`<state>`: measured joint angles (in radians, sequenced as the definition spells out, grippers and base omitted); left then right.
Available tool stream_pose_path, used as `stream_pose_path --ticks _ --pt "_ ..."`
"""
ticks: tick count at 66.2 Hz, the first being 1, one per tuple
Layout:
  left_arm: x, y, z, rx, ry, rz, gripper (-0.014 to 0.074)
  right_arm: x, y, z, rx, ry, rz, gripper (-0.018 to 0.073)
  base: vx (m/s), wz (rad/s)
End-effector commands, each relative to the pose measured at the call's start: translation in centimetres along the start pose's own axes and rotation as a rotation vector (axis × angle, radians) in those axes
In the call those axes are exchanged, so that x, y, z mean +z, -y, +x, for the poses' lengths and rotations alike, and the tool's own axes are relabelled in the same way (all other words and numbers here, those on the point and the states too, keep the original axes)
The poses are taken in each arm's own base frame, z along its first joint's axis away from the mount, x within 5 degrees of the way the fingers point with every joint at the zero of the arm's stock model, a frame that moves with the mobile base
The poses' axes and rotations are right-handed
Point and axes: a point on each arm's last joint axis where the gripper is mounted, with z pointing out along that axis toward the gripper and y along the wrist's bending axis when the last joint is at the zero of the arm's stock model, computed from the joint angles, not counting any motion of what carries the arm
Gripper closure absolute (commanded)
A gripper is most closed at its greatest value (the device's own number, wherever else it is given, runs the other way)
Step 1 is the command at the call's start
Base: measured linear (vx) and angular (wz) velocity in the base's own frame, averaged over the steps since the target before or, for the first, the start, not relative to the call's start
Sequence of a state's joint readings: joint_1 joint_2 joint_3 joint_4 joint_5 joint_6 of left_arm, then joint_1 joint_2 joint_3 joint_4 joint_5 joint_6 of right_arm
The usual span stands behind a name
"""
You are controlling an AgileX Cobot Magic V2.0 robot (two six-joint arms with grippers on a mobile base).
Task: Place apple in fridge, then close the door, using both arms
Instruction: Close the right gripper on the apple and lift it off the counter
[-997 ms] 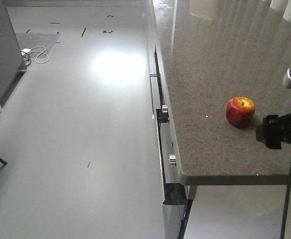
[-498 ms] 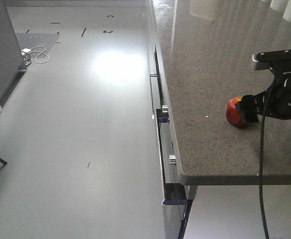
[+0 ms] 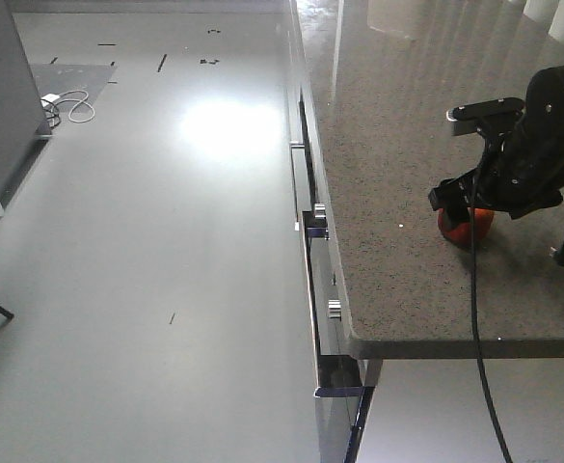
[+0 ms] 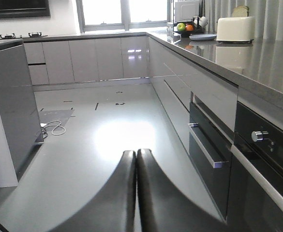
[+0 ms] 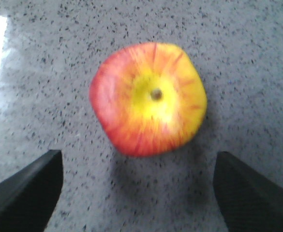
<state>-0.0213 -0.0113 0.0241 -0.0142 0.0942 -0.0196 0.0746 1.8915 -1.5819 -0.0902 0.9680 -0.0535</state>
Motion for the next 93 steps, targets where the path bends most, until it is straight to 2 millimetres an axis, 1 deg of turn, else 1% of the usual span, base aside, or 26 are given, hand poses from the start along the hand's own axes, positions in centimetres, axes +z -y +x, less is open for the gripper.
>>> stream_pose_path --ticks 1,25,40,48,61,70,77,84,91,92,93 --pt "-0.2 0.1 -1.3 -0.012 0.108 0.012 0.0603 -2.0 0.8 -1.7 -0.032 0.087 0.041 -0.0042 0.0 0.0" --pt "-0.2 0.1 -1.3 -0.012 0.108 0.012 0.0603 1.0 1.2 -4.3 -0.106 0.075 0.079 -0.004 0.0 0.0" --pt "-0.2 0.1 -1.3 -0.012 0.108 0.012 0.0603 1.9 1.1 -4.6 -0.121 0.063 0.064 -0.0017 0.0 0.0" --pt "-0.2 0.1 -1.3 -0.012 0.108 0.012 0.0603 1.9 0.8 -4.7 -0.109 0.071 0.038 0.0026 0.0 0.0" --pt "-0.2 0.1 -1.3 -0.012 0.108 0.012 0.0603 1.8 0.7 -4.7 -0.098 0.077 0.024 0.0146 0.0 0.0" --pt "-0.2 0.1 -1.3 -0.012 0.108 0.012 0.0603 0.8 0.8 -4.7 -0.096 0.091 0.029 0.0216 0.0 0.0" --pt "-0.2 0.1 -1.3 -0.012 0.108 0.012 0.0603 -0.6 0.9 -4.4 -0.078 0.079 0.023 0.0264 0.0 0.0" --pt "-0.2 0.1 -1.3 -0.012 0.108 0.012 0.0603 -2.8 0.7 -3.7 -0.033 0.045 -0.009 0.03 0.0 0.0" --pt "-0.2 0.1 -1.3 -0.012 0.108 0.012 0.0603 -5.6 -0.6 -2.9 0.048 0.093 -0.145 0.0335 0.0 0.0" --pt "-0.2 0.1 -1.3 -0.012 0.108 0.012 0.0603 -5.7 -0.7 -2.7 0.05 0.093 -0.154 0.0339 0.0 0.0" --pt "-0.2 0.1 -1.3 -0.012 0.108 0.012 0.0603 -6.4 -0.8 -2.5 0.053 0.112 -0.173 0.0342 0.0 0.0"
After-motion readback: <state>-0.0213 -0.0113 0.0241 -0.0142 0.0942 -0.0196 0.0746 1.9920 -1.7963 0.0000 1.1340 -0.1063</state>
